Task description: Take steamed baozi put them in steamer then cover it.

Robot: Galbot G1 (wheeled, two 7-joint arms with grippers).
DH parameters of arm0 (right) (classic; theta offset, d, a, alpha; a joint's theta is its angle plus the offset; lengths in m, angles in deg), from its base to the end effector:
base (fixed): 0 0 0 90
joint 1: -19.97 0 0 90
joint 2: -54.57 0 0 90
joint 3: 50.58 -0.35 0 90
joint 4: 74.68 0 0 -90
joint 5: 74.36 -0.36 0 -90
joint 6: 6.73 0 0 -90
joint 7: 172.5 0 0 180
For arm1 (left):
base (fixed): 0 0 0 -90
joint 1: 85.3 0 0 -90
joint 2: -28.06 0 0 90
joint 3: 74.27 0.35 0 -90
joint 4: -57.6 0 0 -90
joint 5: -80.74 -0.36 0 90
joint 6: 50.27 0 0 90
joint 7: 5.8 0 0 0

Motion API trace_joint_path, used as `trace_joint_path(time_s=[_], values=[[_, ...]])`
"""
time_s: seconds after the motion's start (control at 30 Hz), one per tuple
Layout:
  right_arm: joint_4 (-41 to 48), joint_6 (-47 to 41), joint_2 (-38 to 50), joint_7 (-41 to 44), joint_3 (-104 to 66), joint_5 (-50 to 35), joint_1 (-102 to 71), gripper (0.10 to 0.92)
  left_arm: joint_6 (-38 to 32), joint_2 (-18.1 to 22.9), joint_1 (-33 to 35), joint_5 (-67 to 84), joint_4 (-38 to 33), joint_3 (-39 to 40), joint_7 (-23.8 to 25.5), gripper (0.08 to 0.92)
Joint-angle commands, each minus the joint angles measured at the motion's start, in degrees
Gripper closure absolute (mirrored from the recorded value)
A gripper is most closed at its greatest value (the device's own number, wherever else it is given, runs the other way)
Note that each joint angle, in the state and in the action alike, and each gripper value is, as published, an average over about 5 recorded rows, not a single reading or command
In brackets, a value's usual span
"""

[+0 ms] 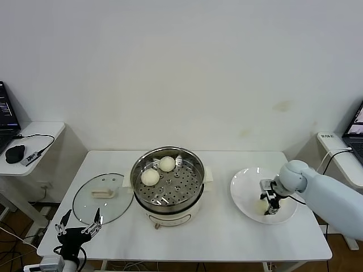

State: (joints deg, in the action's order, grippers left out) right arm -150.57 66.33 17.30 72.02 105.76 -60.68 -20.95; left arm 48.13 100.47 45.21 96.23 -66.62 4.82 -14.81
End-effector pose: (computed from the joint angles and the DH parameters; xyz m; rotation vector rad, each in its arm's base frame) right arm 0.4844 -0.1547 -0.2345 1.1968 -1.3290 1.3337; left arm 0.1419 0.0983 -0.2839 0.2027 -2.9086 -0.1572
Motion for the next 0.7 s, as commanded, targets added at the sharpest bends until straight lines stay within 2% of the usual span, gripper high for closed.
trace_joint_path(time_s=[0.03,0.33,0.5,0.7], values=[[-1.79,-0.45,0.82,1.59,2.91,-3.46,7.47,0.436,0.01,-0.06,0.02,-0.03,-0.13,-0.03,-0.02,0.177],[-5.35,-2.33,-0.08,3.27,15.51,-13.40,30.68,0.440,0.02,-0.27,0.01,0.04,-1.06,-0.02,0.00,0.177],[-5.91,-3.20,-5.22,2.68,23.86,-20.25,45.38,0.440,0.02,-0.42,0.10,0.05,-1.49,0.10,0.00,0.177],[-9.26,-4.87,-11.56,-0.25,28.84,-26.29,52.12,0.438,-0.03,-0.73,0.35,0.25,-1.80,-0.18,0.02,0.177]])
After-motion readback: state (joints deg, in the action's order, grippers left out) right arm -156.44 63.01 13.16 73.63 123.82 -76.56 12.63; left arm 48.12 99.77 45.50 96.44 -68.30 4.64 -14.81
